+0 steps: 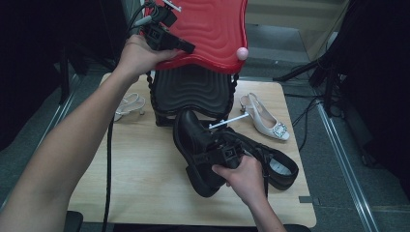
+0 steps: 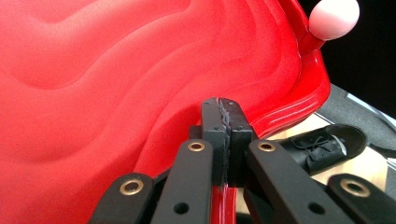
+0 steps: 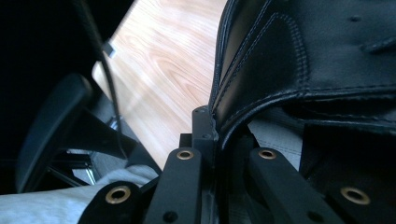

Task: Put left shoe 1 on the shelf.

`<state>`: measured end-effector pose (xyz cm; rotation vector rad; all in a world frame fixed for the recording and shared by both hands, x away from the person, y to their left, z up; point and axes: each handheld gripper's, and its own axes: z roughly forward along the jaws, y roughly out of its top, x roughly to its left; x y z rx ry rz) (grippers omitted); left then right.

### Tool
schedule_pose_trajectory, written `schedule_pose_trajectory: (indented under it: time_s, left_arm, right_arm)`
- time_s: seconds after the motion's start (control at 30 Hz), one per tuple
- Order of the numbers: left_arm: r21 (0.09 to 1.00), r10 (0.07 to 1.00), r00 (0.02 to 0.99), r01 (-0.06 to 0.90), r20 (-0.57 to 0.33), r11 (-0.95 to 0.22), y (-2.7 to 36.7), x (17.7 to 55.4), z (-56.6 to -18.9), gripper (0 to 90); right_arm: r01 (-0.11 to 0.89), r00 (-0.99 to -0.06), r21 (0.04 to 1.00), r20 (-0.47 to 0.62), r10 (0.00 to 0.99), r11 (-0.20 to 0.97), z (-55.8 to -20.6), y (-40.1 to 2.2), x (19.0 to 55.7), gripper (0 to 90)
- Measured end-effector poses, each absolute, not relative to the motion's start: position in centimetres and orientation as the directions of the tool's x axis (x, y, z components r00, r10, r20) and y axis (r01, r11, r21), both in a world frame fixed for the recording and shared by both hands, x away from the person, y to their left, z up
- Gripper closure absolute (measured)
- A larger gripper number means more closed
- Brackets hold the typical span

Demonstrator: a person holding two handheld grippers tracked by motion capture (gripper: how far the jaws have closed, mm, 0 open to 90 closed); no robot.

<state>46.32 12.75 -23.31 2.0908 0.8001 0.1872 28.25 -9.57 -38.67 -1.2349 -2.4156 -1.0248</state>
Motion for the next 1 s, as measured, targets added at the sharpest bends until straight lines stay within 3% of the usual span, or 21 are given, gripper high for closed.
schedule_pose_trajectory:
  time_s: [0.4, 0.73, 1.0]
  left_arm:
    - [0.768, 0.607, 0.777, 0.49, -0.169, -0.413, 12.9, 46.4, -23.3, 90.0]
    - [0.763, 0.606, 0.776, 0.497, -0.177, -0.413, 12.9, 46.5, -23.3, 90.0]
    - [0.764, 0.607, 0.774, 0.5, -0.181, -0.409, 12.8, 46.4, -23.3, 90.0]
  right_arm:
    - [0.704, -0.678, 0.595, 0.398, 0.618, 0.388, -35.5, -8.6, 31.0, 87.5]
    - [0.63, -0.688, 0.685, 0.276, 0.671, 0.364, -35.2, -6.3, 34.5, 87.3]
    - [0.594, -0.671, 0.74, 0.238, 0.702, 0.316, -36.0, -4.7, 36.9, 87.1]
